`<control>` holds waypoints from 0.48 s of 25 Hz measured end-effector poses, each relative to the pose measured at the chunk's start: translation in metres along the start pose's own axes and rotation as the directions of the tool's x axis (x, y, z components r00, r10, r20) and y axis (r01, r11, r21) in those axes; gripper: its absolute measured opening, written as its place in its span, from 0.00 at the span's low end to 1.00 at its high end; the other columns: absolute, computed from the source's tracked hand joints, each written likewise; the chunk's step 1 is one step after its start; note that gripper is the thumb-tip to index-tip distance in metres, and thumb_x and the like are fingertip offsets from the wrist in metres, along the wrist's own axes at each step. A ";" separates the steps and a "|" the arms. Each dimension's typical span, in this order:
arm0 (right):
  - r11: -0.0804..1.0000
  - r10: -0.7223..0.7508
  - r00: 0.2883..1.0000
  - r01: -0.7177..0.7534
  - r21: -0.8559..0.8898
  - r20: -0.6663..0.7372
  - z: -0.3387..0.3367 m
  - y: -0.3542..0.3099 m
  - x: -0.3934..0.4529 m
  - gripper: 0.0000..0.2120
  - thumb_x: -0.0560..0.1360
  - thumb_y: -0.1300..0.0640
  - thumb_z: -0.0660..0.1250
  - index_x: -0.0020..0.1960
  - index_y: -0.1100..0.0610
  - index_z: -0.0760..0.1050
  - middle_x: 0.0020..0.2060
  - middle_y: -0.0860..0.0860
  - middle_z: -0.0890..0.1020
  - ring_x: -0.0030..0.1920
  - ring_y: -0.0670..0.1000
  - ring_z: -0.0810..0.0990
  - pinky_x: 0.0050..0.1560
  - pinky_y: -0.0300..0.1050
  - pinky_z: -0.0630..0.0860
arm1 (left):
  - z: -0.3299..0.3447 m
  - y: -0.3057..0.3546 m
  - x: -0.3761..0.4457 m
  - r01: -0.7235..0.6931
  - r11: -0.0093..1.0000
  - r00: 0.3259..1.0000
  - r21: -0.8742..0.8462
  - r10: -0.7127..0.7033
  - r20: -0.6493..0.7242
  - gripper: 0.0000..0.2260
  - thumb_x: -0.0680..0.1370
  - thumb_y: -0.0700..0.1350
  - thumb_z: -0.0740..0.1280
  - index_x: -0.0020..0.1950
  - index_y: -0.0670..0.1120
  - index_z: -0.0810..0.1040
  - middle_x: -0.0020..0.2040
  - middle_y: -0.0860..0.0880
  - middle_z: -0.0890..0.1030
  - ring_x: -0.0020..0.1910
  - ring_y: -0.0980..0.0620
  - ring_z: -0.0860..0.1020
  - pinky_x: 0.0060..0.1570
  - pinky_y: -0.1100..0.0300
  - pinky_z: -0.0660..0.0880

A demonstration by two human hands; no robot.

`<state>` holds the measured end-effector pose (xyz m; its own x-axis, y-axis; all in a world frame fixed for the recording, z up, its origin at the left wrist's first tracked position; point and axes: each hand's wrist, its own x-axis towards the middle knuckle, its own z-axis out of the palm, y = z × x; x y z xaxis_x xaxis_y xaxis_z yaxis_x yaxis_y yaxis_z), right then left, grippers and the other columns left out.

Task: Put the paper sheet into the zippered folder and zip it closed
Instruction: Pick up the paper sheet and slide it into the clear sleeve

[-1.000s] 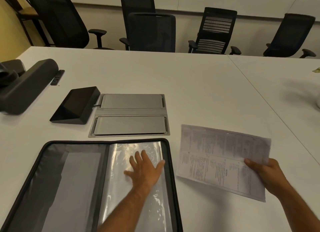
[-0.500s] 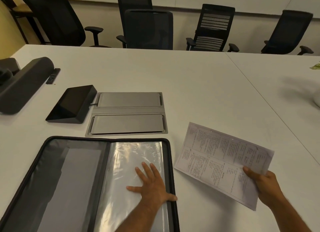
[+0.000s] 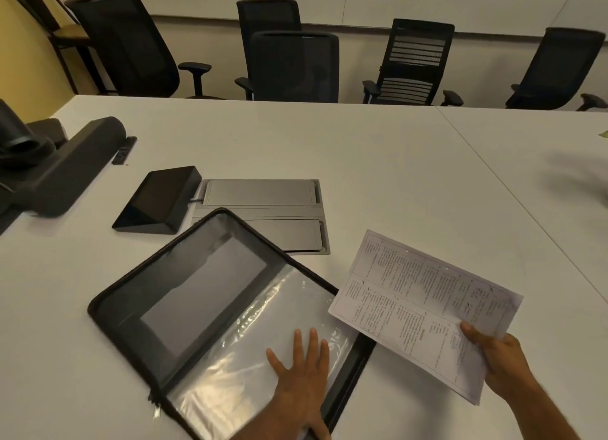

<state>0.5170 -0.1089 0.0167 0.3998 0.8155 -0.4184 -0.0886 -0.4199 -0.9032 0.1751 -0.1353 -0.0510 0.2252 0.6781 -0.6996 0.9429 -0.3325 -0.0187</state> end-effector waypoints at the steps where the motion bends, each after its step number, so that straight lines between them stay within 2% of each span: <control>1: 1.000 0.004 1.000 -0.004 0.001 0.000 0.001 0.002 -0.002 0.10 0.73 0.61 0.70 0.54 0.55 0.77 0.50 0.61 0.83 0.47 0.67 0.81 0.39 0.57 0.81 | 0.003 -0.003 -0.003 -0.025 0.999 0.999 0.043 0.026 -0.019 0.68 0.58 0.67 0.77 0.75 0.49 0.29 0.74 0.43 0.25 0.71 0.32 0.27 0.50 0.16 0.36; 8: 0.999 0.048 0.999 -0.047 -0.017 0.013 0.004 0.017 -0.013 0.11 0.73 0.61 0.70 0.53 0.51 0.77 0.50 0.62 0.83 0.46 0.69 0.82 0.42 0.64 0.81 | 0.005 -0.048 -0.028 -0.280 0.924 0.950 0.261 0.305 -0.061 0.65 0.60 0.62 0.79 0.76 0.54 0.30 0.76 0.51 0.27 0.75 0.41 0.31 0.62 0.22 0.38; 12: 0.997 0.079 0.997 -0.079 -0.016 0.008 0.006 0.026 -0.020 0.11 0.72 0.60 0.71 0.53 0.52 0.78 0.48 0.62 0.84 0.44 0.69 0.83 0.40 0.63 0.81 | 0.001 -0.078 -0.041 -0.372 0.854 0.908 0.363 0.416 -0.047 0.62 0.62 0.61 0.79 0.76 0.56 0.32 0.77 0.52 0.30 0.76 0.42 0.33 0.66 0.25 0.41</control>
<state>0.5009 -0.1338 0.0011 0.3841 0.7829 -0.4894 -0.1055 -0.4894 -0.8657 0.0920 -0.1381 -0.0218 0.6085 0.5086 -0.6092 0.6327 -0.7743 -0.0146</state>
